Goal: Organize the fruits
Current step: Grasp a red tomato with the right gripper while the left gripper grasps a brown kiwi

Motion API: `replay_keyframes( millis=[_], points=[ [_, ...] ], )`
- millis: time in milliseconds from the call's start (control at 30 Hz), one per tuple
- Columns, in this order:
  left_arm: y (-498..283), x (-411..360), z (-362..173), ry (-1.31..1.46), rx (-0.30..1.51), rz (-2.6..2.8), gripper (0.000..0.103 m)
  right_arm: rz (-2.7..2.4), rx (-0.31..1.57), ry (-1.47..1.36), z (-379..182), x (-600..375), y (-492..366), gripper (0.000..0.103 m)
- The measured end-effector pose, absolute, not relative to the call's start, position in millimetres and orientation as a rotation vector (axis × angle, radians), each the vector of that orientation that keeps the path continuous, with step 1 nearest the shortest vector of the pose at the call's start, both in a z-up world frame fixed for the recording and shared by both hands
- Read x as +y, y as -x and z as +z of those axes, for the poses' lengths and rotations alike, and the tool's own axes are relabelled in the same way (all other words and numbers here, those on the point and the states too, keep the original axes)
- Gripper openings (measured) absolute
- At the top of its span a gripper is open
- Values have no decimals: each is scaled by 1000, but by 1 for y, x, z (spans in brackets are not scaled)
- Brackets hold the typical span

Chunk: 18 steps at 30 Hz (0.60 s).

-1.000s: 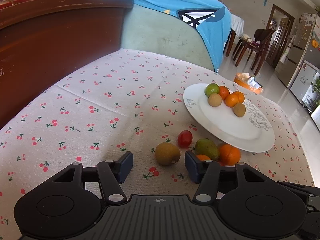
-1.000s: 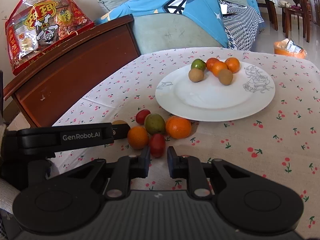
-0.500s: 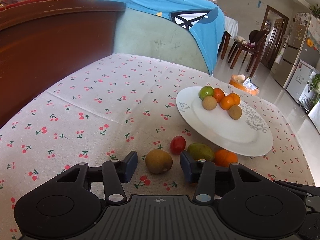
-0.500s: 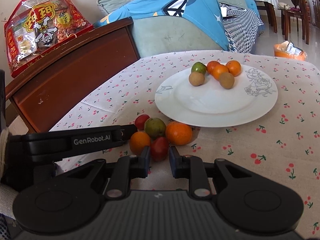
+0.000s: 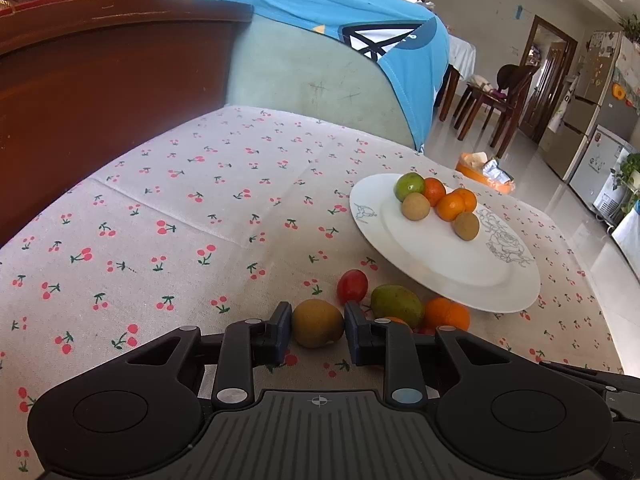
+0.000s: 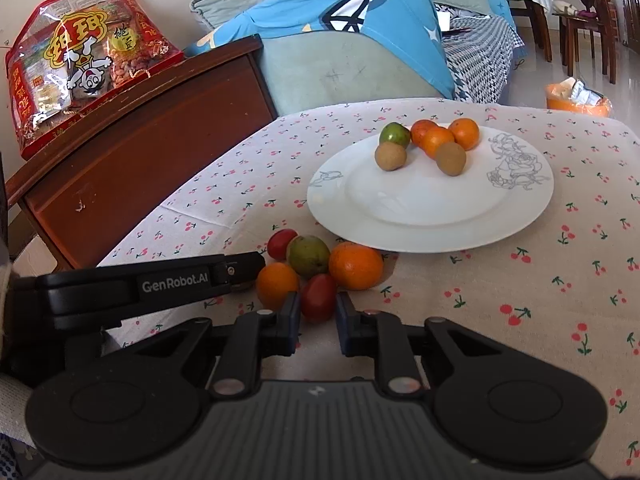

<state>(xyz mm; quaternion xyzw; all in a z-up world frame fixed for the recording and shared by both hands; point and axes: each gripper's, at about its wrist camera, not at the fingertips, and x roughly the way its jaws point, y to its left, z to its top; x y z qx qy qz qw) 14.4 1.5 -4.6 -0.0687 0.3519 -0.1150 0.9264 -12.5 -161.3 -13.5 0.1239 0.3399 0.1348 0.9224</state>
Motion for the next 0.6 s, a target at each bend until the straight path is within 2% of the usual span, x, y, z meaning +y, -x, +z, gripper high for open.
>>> replay_keyframes(
  millis=[600],
  points=[
    [7, -3, 19, 116, 684, -259, 26, 254, 682, -331, 2, -183, 28, 16]
  ],
)
